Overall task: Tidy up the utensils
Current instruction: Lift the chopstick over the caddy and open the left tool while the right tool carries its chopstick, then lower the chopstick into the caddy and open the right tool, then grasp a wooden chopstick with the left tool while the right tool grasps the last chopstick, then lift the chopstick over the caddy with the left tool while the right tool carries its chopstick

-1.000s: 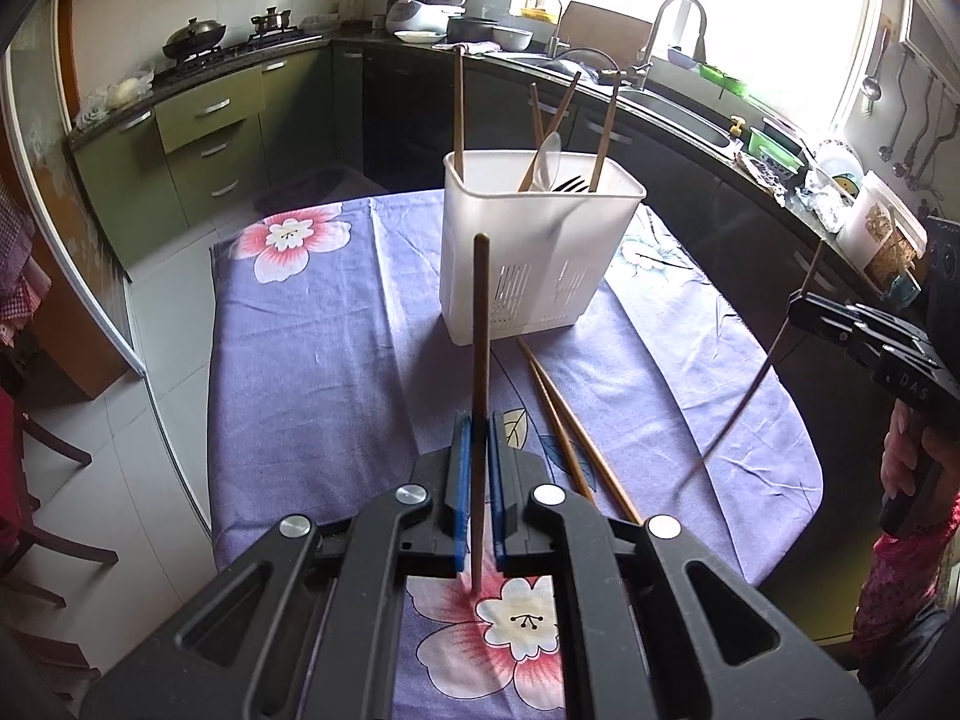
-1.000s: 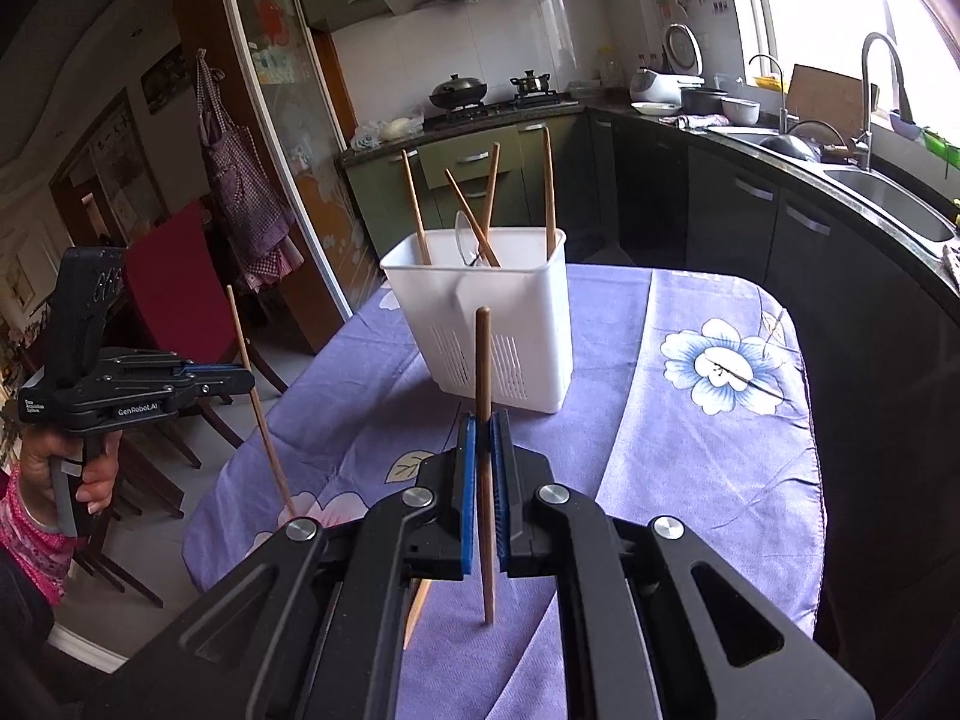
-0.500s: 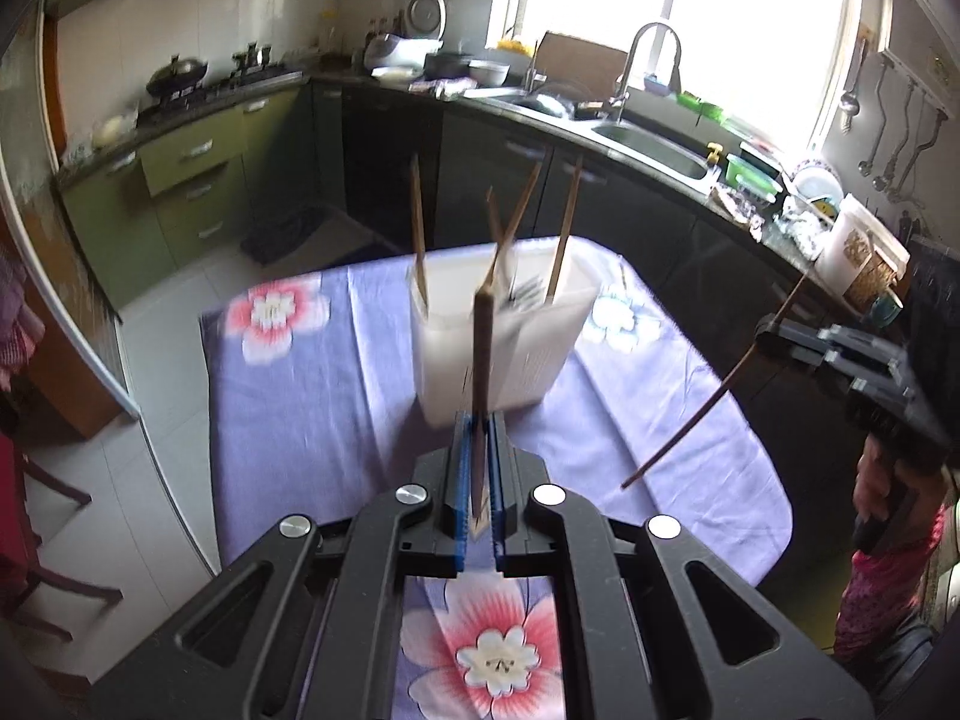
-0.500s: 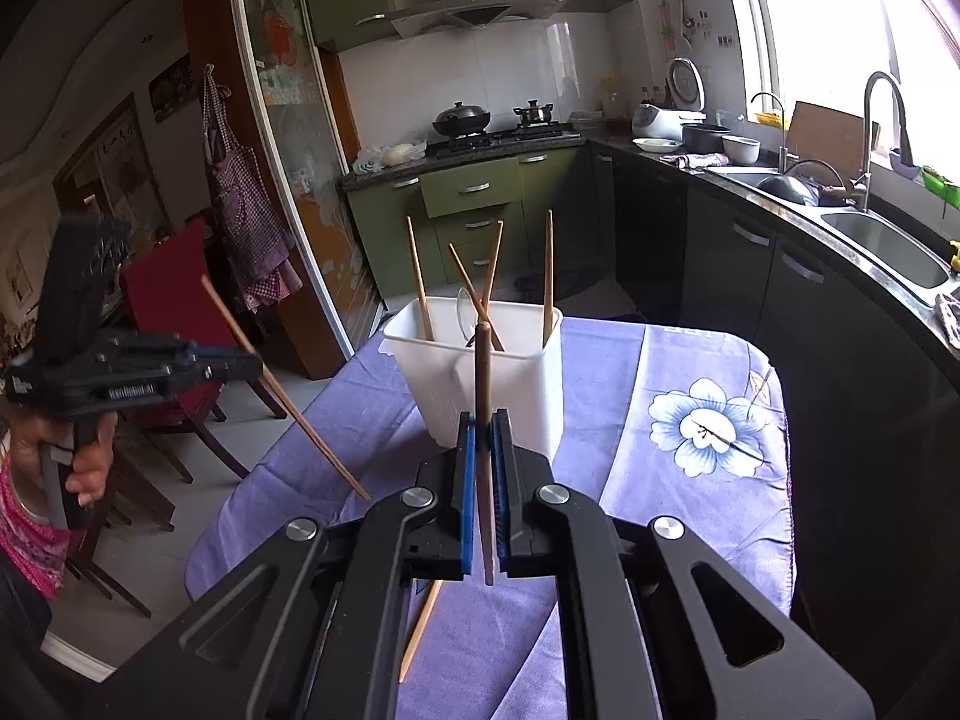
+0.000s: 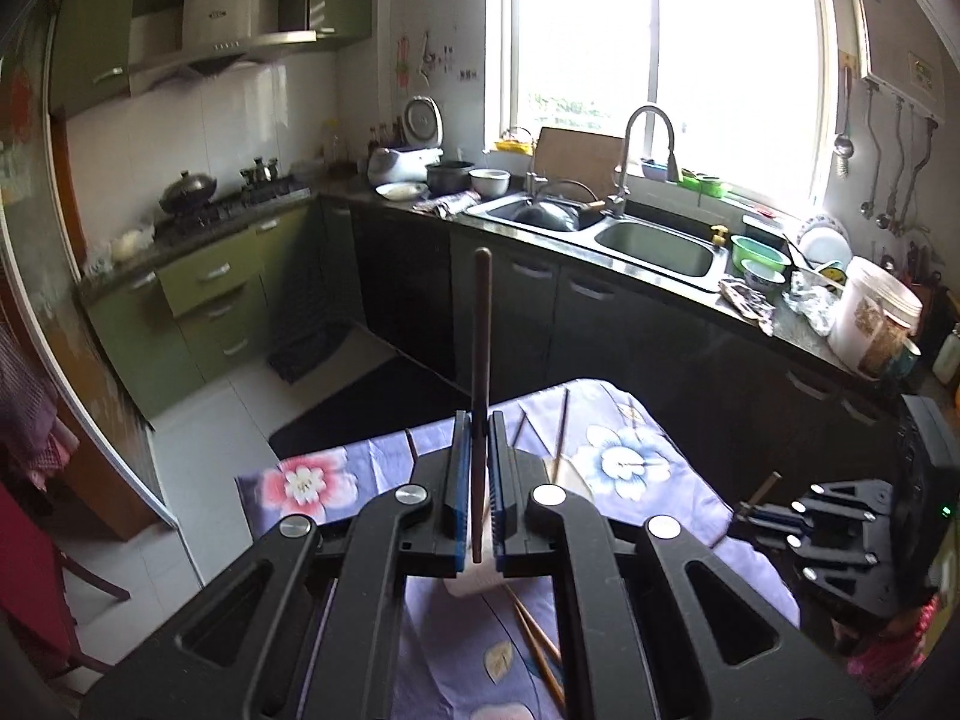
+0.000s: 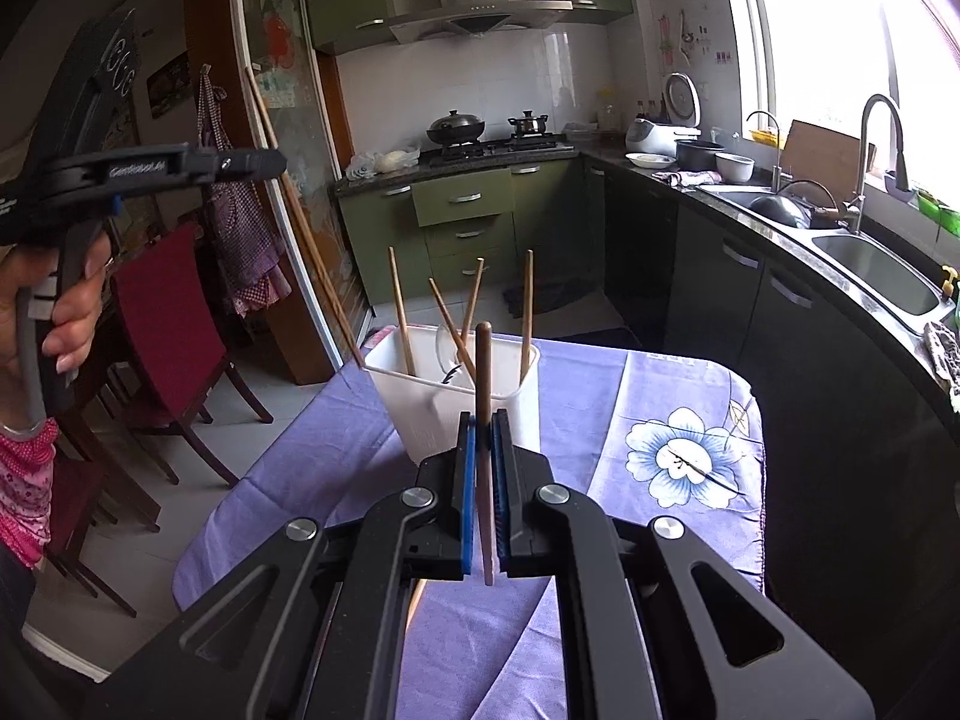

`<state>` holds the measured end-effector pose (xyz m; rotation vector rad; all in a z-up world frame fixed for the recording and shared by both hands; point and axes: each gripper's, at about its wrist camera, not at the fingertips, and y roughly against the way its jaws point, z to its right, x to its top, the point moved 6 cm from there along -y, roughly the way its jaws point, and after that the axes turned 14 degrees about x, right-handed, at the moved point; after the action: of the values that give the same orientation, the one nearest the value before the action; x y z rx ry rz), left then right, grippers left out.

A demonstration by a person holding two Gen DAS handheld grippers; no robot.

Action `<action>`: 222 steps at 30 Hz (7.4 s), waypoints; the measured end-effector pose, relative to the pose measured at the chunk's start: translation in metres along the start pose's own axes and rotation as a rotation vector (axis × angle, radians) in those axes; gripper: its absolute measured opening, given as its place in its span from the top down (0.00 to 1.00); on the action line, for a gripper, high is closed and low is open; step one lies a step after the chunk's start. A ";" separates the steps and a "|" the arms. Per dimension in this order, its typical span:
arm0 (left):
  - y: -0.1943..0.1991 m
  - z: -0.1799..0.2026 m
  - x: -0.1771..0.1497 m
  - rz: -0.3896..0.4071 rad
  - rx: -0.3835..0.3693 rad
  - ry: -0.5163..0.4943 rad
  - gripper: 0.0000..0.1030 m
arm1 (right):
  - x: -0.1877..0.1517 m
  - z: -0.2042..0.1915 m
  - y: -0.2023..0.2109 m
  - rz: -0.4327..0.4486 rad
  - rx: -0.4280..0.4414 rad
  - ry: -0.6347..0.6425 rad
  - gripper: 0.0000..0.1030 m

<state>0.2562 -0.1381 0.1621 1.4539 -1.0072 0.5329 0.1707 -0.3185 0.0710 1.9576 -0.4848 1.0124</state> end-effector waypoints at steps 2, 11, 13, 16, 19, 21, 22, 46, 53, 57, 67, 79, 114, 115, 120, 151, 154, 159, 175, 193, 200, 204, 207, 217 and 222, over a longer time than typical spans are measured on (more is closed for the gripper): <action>-0.013 0.002 0.003 -0.007 0.014 0.007 0.95 | -0.001 0.004 0.001 -0.002 -0.005 -0.006 0.94; -0.089 0.008 -0.033 -0.148 0.035 0.002 0.92 | 0.015 0.012 0.011 0.030 -0.006 -0.019 0.94; -0.095 0.007 -0.041 -0.166 0.033 -0.002 0.88 | 0.025 0.010 0.014 0.046 0.005 -0.017 0.94; -0.093 0.004 -0.051 -0.176 0.027 -0.009 0.87 | 0.050 0.010 0.023 0.094 0.030 -0.029 0.94; -0.080 -0.003 -0.055 -0.164 0.017 -0.005 0.85 | 0.080 0.013 0.033 0.164 0.053 -0.051 0.94; -0.072 -0.010 -0.060 -0.157 0.018 -0.004 0.83 | 0.102 0.017 0.036 0.214 0.059 -0.068 0.94; -0.068 -0.012 -0.062 -0.155 0.020 -0.004 0.83 | 0.111 0.019 0.034 0.233 0.055 -0.075 0.94; -0.072 -0.003 -0.159 -0.339 -0.059 -0.025 0.83 | 0.081 0.040 -0.044 0.087 -0.021 -0.069 0.83; -0.115 0.040 -0.218 -0.490 -0.091 -0.051 0.83 | -0.005 0.057 -0.062 -0.076 -0.057 -0.097 0.78; -0.135 0.058 -0.241 -0.575 -0.110 -0.045 0.83 | -0.054 0.074 -0.085 -0.154 -0.037 -0.155 0.78; -0.155 0.089 -0.262 -0.635 -0.082 -0.099 0.83 | -0.088 0.098 -0.081 -0.154 -0.018 -0.211 0.78; -0.164 0.105 -0.272 -0.659 -0.063 -0.127 0.83 | -0.084 0.093 -0.081 -0.163 -0.007 -0.218 0.78; -0.060 -0.042 -0.247 -0.421 -0.078 0.126 0.94 | -0.121 0.009 -0.258 -0.482 -0.093 -0.047 0.84; -0.060 -0.042 -0.248 -0.421 -0.078 0.125 0.94 | -0.125 0.006 -0.258 -0.482 -0.086 -0.057 0.92; -0.061 -0.040 -0.249 -0.423 -0.087 0.123 0.94 | -0.121 0.004 -0.244 -0.441 -0.067 -0.068 0.94; -0.143 -0.032 -0.282 -0.647 0.041 0.027 0.91 | -0.032 -0.015 -0.015 -0.030 0.033 -0.036 0.94; -0.157 -0.032 -0.288 -0.677 0.052 0.030 0.91 | -0.033 -0.014 -0.016 -0.031 0.029 -0.039 0.94; -0.168 -0.032 -0.292 -0.694 0.084 0.018 0.91 | -0.034 -0.012 -0.016 -0.033 0.032 -0.043 0.94; -0.083 -0.040 -0.237 -0.459 0.041 0.042 0.95 | -0.028 -0.018 -0.014 -0.016 0.038 -0.030 0.94; -0.017 -0.030 -0.187 -0.285 -0.008 0.043 0.95 | -0.012 -0.032 0.006 0.016 0.017 0.019 0.94; -0.016 -0.024 -0.148 -0.252 -0.039 0.050 0.95 | 0.007 -0.027 0.017 0.034 -0.002 0.026 0.94; -0.006 -0.019 -0.105 -0.205 -0.055 0.044 0.95 | 0.018 -0.027 0.022 0.046 -0.011 0.035 0.94; 0.006 -0.015 -0.064 -0.138 -0.056 0.039 0.95 | 0.022 -0.026 0.023 0.050 -0.011 0.038 0.94; -0.004 -0.006 0.024 0.029 0.024 0.036 0.95 | 0.035 -0.006 0.023 0.060 -0.024 0.013 0.94; -0.046 0.001 0.017 -0.002 0.049 0.035 0.95 | 0.051 -0.002 0.029 0.085 -0.034 0.017 0.94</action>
<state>0.3020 -0.1485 0.1501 1.4842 -0.9710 0.5836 0.1815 -0.3306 0.1278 1.9106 -0.5761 1.0660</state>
